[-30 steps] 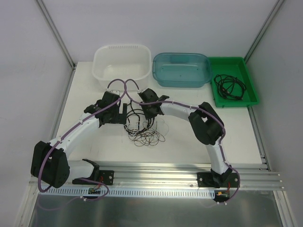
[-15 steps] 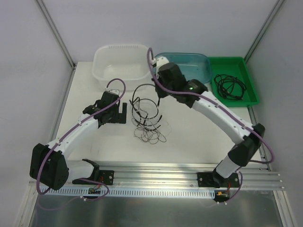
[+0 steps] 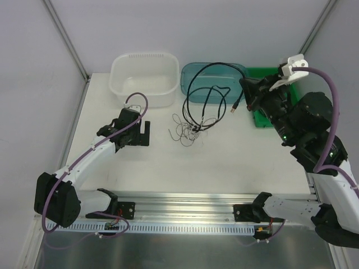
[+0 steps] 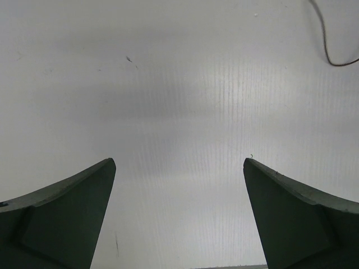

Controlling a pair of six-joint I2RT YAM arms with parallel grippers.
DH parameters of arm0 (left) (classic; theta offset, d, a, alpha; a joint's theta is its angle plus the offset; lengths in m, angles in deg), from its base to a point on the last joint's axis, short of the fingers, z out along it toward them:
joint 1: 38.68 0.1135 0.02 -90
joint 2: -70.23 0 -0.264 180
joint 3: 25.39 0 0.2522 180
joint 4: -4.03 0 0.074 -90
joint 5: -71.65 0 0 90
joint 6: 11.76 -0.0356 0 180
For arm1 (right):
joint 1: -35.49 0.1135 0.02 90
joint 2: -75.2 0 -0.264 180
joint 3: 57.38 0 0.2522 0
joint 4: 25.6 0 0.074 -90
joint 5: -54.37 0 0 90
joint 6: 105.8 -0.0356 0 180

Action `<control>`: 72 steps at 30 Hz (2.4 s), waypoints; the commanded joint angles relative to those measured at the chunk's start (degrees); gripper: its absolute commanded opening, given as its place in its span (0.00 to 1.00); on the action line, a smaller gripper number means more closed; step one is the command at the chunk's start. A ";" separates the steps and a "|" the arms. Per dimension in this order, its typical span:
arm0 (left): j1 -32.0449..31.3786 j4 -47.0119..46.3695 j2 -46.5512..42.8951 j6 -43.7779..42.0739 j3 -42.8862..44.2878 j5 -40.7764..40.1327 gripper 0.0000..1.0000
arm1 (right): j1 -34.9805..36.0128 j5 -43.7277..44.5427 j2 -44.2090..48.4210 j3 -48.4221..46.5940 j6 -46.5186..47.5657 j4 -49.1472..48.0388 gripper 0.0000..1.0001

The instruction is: Untangle the cables

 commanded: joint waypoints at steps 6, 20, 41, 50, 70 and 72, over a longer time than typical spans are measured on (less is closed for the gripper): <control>0.39 -2.01 -2.50 -1.01 0.13 3.65 0.99 | 0.04 -2.86 -3.98 9.77 -9.57 5.91 0.01; -11.80 -31.27 -25.79 11.73 -14.73 25.74 0.99 | 0.39 -7.52 -2.83 18.05 -22.50 5.74 0.01; -35.64 -49.04 -0.13 24.65 -12.45 -8.55 0.44 | 0.83 -5.24 4.55 25.42 -25.93 1.25 0.01; -36.43 -24.76 -5.84 20.88 2.95 -14.52 0.00 | 0.39 0.56 3.51 30.88 -26.01 8.53 0.28; -35.82 14.86 1.46 26.49 31.15 -13.38 0.00 | 10.58 -15.60 8.78 55.40 -26.63 -30.10 0.66; -35.82 15.21 1.19 26.94 31.15 -13.30 0.00 | 11.90 -15.78 6.93 55.84 -25.75 -32.05 0.66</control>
